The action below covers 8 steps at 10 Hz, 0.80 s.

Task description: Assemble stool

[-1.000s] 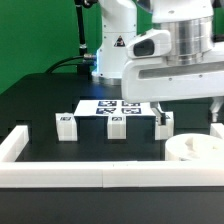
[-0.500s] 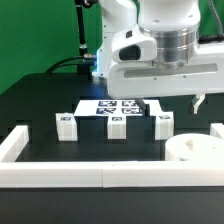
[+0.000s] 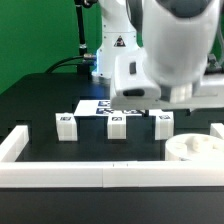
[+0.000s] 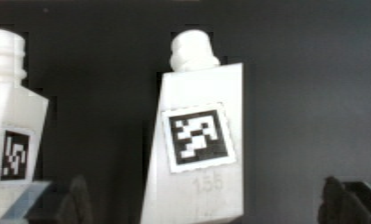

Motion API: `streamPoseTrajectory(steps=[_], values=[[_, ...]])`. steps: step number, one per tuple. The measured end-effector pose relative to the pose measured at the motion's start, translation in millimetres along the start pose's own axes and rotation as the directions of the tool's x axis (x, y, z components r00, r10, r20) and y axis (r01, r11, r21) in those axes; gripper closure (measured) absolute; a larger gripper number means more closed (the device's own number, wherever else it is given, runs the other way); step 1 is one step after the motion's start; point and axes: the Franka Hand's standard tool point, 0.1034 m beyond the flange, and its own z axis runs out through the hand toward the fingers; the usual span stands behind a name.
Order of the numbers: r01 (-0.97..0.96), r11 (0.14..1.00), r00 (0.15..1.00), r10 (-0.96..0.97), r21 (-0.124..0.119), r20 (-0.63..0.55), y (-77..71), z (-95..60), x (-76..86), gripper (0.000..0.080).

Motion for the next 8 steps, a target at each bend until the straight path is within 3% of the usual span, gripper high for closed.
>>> streamPoseTrajectory(steps=[2,5,8], values=[[0.008,1.000,0.994,-0.008,-0.003,0.105,-2.0,1.1,-1.0,0.0151],[0.008,1.000,0.993,-0.008,-0.001,0.114,-2.8,6.2,1.0,0.0151],[-0.015,1.000,0.978,0.013,0.009,0.209,-6.8,30.2,0.8,0.0151]])
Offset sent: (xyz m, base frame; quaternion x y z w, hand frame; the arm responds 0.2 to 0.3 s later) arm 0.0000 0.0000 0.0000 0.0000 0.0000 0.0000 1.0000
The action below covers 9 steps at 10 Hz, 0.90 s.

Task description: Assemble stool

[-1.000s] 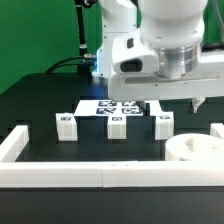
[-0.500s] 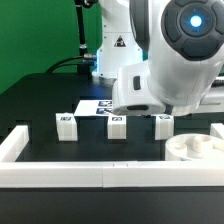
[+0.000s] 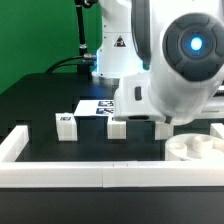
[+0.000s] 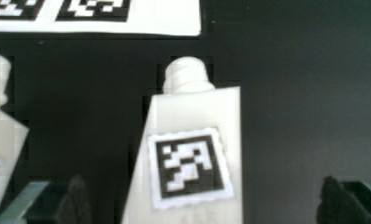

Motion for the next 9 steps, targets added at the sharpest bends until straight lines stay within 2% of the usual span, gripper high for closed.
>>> streamPoseTrajectory(steps=[1,4,6,7,8,9], values=[[-0.003,1.000,1.000,0.003,-0.007,0.022,-3.6,7.1,3.4,0.0151],[0.007,1.000,1.000,-0.006,-0.013,0.016,-7.5,7.7,4.5,0.0151],[0.007,1.000,1.000,-0.007,-0.013,0.016,-7.6,7.9,4.5,0.0418],[0.007,1.000,1.000,-0.007,-0.014,0.016,-7.6,7.9,4.5,0.0418],[0.007,1.000,1.000,-0.007,-0.014,0.016,-7.6,7.9,4.5,0.0475],[0.007,1.000,1.000,-0.007,-0.014,0.016,-7.6,7.9,4.5,0.0475]])
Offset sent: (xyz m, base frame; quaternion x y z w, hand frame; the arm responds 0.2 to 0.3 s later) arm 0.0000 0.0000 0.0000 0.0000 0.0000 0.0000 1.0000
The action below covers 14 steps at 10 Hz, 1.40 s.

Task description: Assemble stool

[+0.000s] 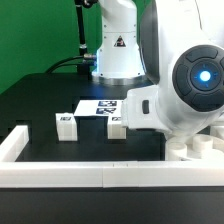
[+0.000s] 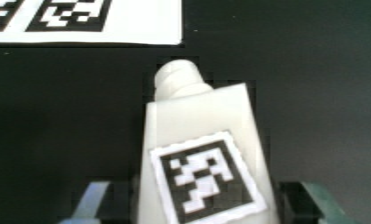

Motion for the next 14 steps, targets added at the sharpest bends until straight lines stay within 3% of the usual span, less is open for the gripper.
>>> streamPoseTrajectory(steps=[4,7,8,9,10,11,12,13,14], values=[[0.001,1.000,1.000,-0.001,0.003,0.000,-0.7,-1.5,-1.1,0.0475],[0.021,0.998,0.996,-0.015,0.063,-0.092,-15.7,-64.2,-42.1,0.0475],[0.024,0.998,0.997,-0.019,0.056,-0.077,-16.8,-72.9,-58.6,0.0475],[0.043,0.998,0.991,-0.038,0.037,-0.129,-18.1,-78.6,-50.0,0.0475],[0.044,0.998,0.970,-0.032,0.044,-0.241,-21.4,-88.9,-40.4,0.0475],[0.041,0.998,0.960,-0.027,0.045,-0.278,-20.7,-87.1,-46.5,0.0475],[0.040,0.998,0.931,-0.019,0.050,-0.365,-21.7,-90.7,-41.4,0.0475],[0.038,0.997,0.916,-0.008,0.067,-0.401,-23.9,-93.8,-43.6,0.0475],[0.055,0.988,0.900,0.014,0.145,-0.436,-33.2,-116.7,-50.7,0.0475]])
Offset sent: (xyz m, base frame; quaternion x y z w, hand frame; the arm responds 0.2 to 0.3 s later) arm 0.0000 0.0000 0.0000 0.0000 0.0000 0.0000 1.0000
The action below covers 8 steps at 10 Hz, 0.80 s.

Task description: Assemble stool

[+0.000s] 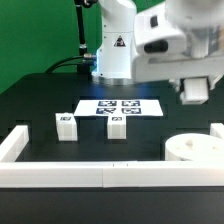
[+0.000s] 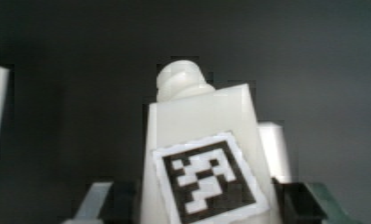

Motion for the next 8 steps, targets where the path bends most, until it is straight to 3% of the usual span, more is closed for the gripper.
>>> streamPoseTrajectory(steps=[1,2,3,8], values=[[0.004,0.998,0.996,0.002,0.061,-0.094,-5.7,-29.1,10.2,0.0475],[0.024,0.998,0.975,-0.009,0.065,-0.222,-4.1,-47.8,19.2,0.0475],[0.026,0.998,0.953,-0.006,0.060,-0.304,-5.4,-51.6,17.9,0.0475],[0.029,0.998,0.806,0.006,0.050,-0.592,-6.1,-55.0,30.7,0.0475]])
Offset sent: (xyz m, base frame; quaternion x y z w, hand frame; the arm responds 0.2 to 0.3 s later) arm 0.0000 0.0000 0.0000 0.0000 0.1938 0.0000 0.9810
